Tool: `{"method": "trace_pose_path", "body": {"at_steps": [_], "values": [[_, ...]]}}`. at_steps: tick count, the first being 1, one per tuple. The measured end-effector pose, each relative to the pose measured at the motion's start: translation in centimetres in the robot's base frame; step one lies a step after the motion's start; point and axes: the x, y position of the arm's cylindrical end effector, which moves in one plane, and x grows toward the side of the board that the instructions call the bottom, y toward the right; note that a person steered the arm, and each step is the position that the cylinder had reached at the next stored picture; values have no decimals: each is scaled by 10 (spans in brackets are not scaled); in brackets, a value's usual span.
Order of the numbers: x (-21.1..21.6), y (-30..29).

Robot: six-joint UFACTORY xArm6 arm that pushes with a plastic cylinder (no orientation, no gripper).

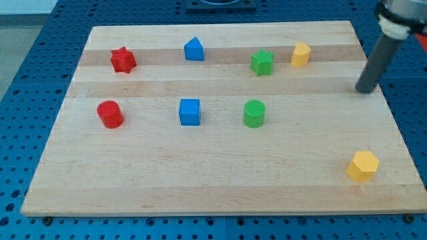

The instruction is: Push the yellow heart towards bottom right

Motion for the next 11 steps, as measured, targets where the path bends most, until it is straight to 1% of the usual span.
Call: {"method": "trace_pose_path", "body": {"at_steps": [1,2,3,4,5,6,9,11], "values": [[-103,-19],[-149,-72],[-149,-100],[-143,-120],[-142,-115],[-130,-115],[-51,-115],[18,-115]]}}
